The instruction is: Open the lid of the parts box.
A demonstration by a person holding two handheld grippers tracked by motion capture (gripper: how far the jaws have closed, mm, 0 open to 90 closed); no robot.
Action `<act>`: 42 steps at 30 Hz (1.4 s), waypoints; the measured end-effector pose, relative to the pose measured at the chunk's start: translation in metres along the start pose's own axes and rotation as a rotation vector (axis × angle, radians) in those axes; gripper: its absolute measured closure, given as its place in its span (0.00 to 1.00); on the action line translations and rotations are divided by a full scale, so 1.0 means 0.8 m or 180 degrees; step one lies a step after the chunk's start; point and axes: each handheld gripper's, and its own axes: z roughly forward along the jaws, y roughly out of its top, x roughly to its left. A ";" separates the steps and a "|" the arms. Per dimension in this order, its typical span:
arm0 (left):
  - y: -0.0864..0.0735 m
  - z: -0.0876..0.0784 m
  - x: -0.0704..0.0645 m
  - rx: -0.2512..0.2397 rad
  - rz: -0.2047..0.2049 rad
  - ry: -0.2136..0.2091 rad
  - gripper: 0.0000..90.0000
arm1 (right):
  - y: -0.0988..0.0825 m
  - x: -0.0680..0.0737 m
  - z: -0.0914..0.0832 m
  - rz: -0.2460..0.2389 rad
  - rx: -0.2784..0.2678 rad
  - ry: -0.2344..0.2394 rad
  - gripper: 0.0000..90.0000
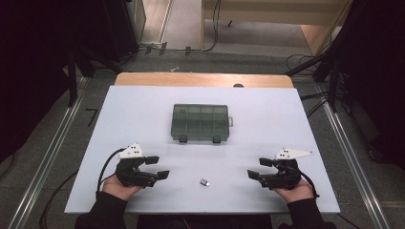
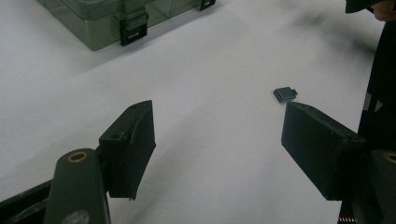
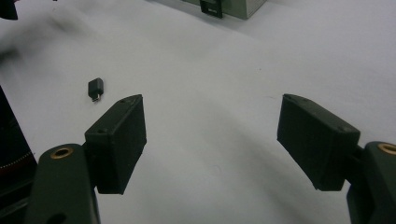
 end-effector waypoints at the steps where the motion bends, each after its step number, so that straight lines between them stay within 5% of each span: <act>1: 0.000 0.000 0.001 -0.0004 -0.0006 -0.0005 0.29 | 0.000 0.000 0.000 0.0000 0.0000 0.0000 0.25; 21: 0.004 -0.001 0.006 -0.0033 -0.0104 -0.0058 0.29 | 0.001 -0.003 -0.003 0.0150 -0.0038 0.0015 0.26; 42: 0.001 -0.004 0.008 -0.0115 -0.0136 -0.0061 0.30 | 0.001 -0.002 0.000 0.0084 -0.0031 0.0047 0.26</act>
